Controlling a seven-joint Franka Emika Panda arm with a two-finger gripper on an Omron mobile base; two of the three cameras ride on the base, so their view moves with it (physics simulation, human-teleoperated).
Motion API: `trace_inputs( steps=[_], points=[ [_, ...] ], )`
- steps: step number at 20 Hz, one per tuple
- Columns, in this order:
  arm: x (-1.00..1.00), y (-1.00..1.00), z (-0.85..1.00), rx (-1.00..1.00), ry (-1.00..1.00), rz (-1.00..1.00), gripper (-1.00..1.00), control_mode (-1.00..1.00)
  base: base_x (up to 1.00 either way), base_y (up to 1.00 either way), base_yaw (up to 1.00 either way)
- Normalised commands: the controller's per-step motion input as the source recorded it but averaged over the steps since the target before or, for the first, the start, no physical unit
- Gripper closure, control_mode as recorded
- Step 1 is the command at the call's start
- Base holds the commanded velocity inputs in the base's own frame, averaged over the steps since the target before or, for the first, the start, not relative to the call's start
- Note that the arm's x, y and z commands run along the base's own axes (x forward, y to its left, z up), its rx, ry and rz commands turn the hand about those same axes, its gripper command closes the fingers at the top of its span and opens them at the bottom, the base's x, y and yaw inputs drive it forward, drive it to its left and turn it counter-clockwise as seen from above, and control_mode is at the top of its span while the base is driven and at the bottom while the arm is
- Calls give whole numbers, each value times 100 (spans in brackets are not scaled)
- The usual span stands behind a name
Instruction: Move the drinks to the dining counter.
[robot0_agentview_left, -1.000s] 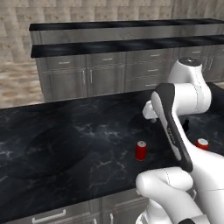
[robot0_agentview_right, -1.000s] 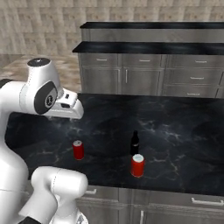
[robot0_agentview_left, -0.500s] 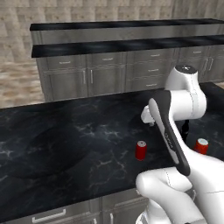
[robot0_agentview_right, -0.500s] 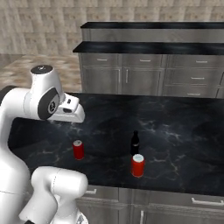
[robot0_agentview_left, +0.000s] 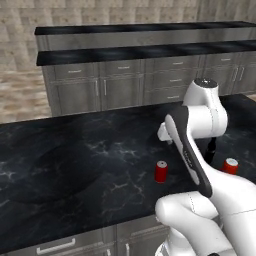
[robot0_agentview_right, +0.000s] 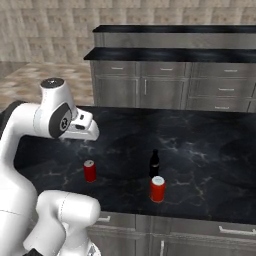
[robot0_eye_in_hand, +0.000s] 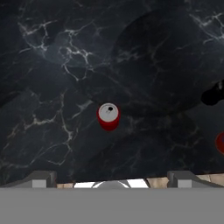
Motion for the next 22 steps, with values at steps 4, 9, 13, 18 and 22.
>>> trace_inputs(
  steps=[4, 9, 13, 18, 22],
  points=[
    [0, 1, -24, 0, 0, 0, -100, -100, 0, 0, 0],
    [0, 0, -32, 0, 1, 0, -100, -100, 0, 0, 0],
    [4, 1, -28, 0, 2, 0, -100, -100, 0, 0, 0],
    [4, 0, -29, 0, 0, 0, -100, -100, 0, 0, 0],
    [0, 0, -34, 0, 0, 0, -100, -100, 0, 0, 0]
  ],
)
